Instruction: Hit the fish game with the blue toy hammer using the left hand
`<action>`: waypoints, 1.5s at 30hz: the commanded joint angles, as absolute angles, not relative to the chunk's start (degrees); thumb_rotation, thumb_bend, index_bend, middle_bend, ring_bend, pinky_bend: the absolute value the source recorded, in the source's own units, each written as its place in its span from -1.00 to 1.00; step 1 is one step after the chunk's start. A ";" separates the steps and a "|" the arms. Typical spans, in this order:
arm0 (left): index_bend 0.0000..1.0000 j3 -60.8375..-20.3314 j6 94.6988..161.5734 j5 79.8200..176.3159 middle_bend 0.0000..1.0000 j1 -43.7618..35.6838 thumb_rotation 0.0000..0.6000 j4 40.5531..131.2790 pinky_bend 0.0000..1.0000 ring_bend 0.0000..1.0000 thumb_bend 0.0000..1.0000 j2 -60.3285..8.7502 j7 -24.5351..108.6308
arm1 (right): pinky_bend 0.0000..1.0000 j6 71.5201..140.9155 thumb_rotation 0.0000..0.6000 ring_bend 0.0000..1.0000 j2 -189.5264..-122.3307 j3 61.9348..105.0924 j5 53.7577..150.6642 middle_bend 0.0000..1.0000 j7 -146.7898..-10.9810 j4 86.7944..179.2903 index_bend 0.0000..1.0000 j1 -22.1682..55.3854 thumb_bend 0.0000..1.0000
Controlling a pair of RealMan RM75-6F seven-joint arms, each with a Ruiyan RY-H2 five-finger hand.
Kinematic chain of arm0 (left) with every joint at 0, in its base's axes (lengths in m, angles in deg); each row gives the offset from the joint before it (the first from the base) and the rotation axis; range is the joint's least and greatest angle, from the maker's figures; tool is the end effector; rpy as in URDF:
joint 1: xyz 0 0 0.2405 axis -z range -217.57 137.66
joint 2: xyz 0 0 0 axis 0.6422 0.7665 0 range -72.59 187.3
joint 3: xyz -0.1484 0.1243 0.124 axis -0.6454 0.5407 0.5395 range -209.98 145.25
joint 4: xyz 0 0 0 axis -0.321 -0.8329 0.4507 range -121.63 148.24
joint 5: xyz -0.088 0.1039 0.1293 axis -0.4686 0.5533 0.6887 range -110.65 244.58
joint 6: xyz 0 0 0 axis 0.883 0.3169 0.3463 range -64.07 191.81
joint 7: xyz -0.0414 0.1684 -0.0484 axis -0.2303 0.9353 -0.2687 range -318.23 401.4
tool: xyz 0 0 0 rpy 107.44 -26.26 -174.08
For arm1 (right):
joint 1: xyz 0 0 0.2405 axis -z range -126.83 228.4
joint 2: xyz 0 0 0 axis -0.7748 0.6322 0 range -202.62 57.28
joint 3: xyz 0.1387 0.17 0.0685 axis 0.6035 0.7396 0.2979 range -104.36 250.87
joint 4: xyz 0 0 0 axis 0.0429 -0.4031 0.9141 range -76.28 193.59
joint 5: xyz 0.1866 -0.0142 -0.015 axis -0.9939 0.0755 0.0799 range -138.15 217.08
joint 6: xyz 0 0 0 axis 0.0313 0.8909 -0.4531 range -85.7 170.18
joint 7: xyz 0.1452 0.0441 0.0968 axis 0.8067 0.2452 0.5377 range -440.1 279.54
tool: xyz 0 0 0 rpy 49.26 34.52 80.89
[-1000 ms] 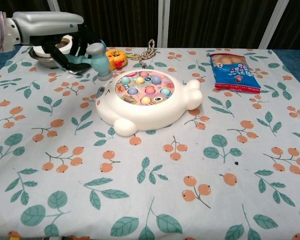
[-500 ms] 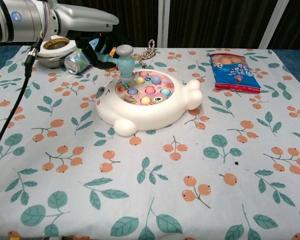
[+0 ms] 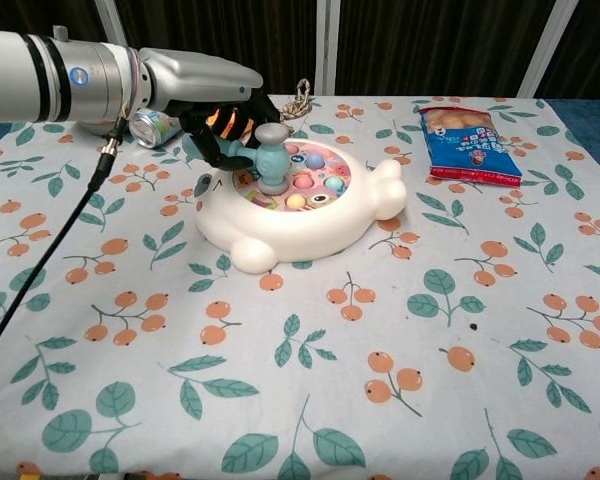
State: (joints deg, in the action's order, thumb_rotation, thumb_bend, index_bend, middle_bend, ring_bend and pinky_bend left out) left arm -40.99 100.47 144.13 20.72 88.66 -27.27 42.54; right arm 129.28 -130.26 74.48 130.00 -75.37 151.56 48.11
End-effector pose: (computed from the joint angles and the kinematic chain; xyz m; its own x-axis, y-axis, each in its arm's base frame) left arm -0.0465 0.3905 -0.0229 0.6277 0.2811 0.7260 0.6637 -0.6807 -0.3102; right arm -0.2787 -0.1971 0.1946 0.4174 -0.0116 0.9087 -0.9078 -0.0501 0.4164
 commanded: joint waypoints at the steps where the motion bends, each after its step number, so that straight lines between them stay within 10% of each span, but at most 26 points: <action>1: 0.21 -41.65 101.11 143.82 0.35 20.61 1.00 89.99 0.58 0.06 0.14 -26.29 41.71 | -1.00 129.35 1.00 -1.00 -130.28 74.51 129.91 -0.69 -75.24 151.46 -1.00 48.18 -0.54; 27: 0.23 -42.17 98.74 136.47 0.35 24.41 1.00 86.72 0.58 0.06 0.14 -30.61 49.11 | -1.00 129.68 1.00 -1.00 -130.51 74.51 129.84 -0.69 -73.67 150.07 -1.00 48.62 -0.54; 45: 0.22 -39.30 113.22 140.34 0.30 11.79 1.00 92.32 0.43 0.02 0.13 -22.26 40.12 | -1.00 129.84 1.00 -1.00 -130.52 74.38 131.08 -0.69 -73.26 149.84 -1.00 48.37 -0.54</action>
